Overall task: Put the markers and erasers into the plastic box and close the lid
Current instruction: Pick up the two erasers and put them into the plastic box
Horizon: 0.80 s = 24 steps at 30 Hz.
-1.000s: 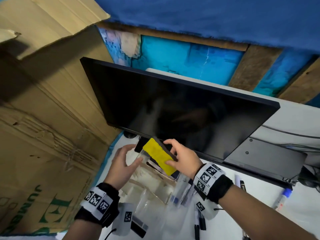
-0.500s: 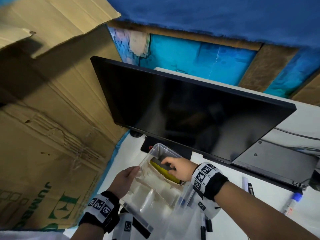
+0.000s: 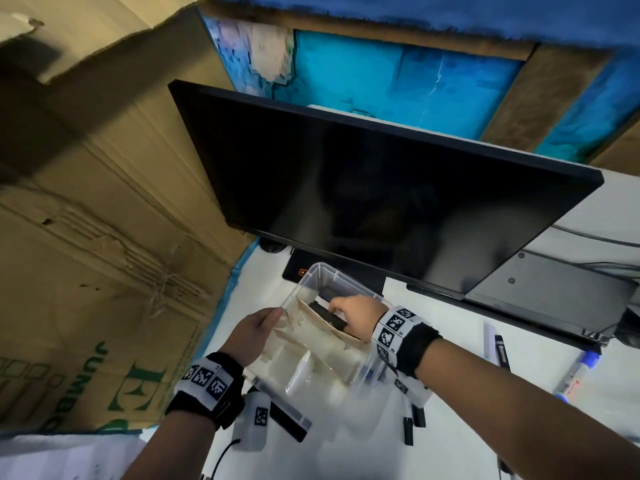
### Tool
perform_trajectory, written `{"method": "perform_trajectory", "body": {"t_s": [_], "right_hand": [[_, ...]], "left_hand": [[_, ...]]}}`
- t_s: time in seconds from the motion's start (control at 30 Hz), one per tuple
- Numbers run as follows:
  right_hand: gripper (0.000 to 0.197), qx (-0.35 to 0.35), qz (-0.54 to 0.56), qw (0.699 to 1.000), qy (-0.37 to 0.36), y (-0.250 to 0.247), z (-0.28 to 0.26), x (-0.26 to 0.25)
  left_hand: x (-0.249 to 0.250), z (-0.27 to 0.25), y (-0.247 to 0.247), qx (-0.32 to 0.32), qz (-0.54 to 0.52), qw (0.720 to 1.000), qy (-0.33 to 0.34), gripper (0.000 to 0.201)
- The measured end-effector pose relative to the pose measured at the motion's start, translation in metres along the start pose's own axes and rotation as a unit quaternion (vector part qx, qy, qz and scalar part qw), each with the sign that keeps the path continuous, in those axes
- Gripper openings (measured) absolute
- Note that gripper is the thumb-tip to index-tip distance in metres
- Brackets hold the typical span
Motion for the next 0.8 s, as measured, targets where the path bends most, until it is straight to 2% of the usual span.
{"method": "perform_trajectory", "body": {"t_s": [0.1, 0.2, 0.3, 0.37, 0.47, 0.53, 0.6, 0.67, 0.73, 0.8], "right_hand": [[0.025, -0.009, 0.006, 0.999, 0.040, 0.003, 0.002, 0.005], [0.026, 0.005, 0.032, 0.999, 0.022, -0.006, -0.007, 0.002], [0.020, 0.086, 0.126, 0.988, -0.032, -0.025, -0.034, 0.009], [0.017, 0.160, 0.171, 0.972, -0.037, -0.036, -0.063, 0.030], [0.013, 0.245, 0.192, 0.950, 0.007, -0.035, -0.110, 0.078], [0.012, 0.278, 0.195, 0.938, 0.068, -0.018, -0.148, 0.119], [0.013, 0.279, 0.204, 0.928, 0.138, 0.009, -0.181, 0.158], [0.020, 0.257, 0.203, 0.925, 0.191, 0.040, -0.207, 0.186], [0.039, 0.222, 0.190, 0.929, 0.225, 0.067, -0.222, 0.204], [0.058, 0.183, 0.185, 0.936, 0.238, 0.087, -0.226, 0.212]], "left_hand": [[0.000, 0.001, 0.000, 0.000, 0.006, 1.000, -0.004, 0.035], [0.002, 0.000, 0.001, -0.011, 0.020, 1.000, -0.007, 0.037], [0.006, -0.002, 0.001, -0.013, 0.035, 0.999, -0.006, 0.037], [0.015, -0.005, -0.004, 0.008, 0.049, 0.999, 0.007, 0.040], [0.046, -0.019, -0.011, 0.054, 0.046, 0.996, 0.049, 0.046], [0.079, -0.036, 0.000, 0.070, 0.051, 0.990, 0.114, 0.044], [0.114, -0.057, 0.022, 0.073, 0.046, 0.980, 0.178, 0.041], [0.139, -0.074, 0.057, 0.048, 0.035, 0.974, 0.221, 0.037], [0.153, -0.085, 0.100, 0.005, 0.035, 0.971, 0.236, 0.033], [0.149, -0.089, 0.149, -0.046, 0.044, 0.973, 0.223, 0.033]]}}
Point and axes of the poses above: each hand's wrist, its own z-axis towards the middle knuckle, its own y-axis out of the palm, x = y × z, the point moved 8 cm from there along z, towards the middle knuckle, and after that the axes turned 13 degrees about -z, right-handed, at the moved point
